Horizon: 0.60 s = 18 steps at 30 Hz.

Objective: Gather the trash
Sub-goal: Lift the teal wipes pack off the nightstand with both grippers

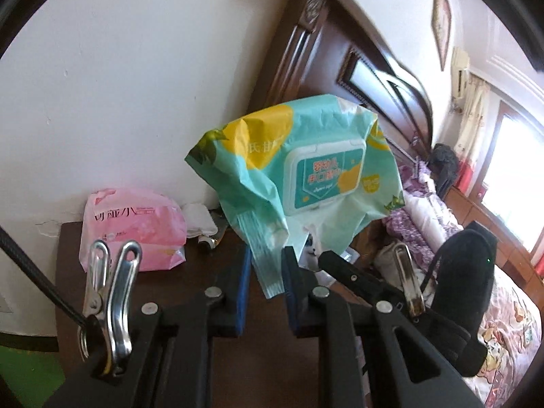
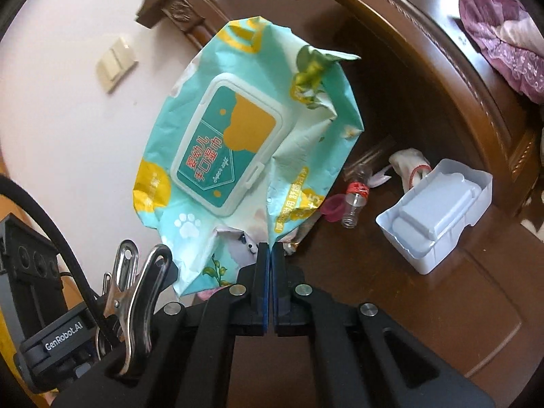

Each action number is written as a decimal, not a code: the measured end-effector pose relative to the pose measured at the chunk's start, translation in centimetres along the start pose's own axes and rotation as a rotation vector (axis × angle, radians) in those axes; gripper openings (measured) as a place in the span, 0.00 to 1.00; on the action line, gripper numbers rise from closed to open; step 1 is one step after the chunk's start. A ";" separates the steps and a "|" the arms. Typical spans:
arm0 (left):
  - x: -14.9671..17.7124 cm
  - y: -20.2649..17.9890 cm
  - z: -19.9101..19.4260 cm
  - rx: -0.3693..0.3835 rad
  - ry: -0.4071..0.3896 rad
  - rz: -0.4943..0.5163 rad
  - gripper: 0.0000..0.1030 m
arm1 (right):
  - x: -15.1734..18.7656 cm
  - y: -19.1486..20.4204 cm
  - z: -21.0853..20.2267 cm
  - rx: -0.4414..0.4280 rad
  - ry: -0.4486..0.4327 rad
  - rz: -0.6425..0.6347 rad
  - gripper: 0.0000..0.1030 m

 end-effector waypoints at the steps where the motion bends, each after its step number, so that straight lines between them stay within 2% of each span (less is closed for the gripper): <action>1: 0.4 0.1 -0.6 0.010 -0.008 -0.004 0.19 | 0.0 0.1 -0.7 -0.007 -0.002 -0.006 0.02; 10: 2.0 -1.7 -3.3 0.089 -0.041 0.012 0.19 | 1.4 2.1 -4.8 -0.040 -0.019 -0.067 0.02; 18: 3.1 -3.3 -3.3 0.122 -0.028 0.025 0.20 | 1.4 1.8 -7.2 -0.010 -0.035 -0.091 0.02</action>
Point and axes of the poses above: each gripper's, at about its wrist camera, not at the fingertips, and z roughly the way its jaws point, y to its left, x to its underside, the point moved 3 cm from there along z, roughly the way its jaws point, and after that the axes turned 4 degrees about -z, right-handed, at the moved point
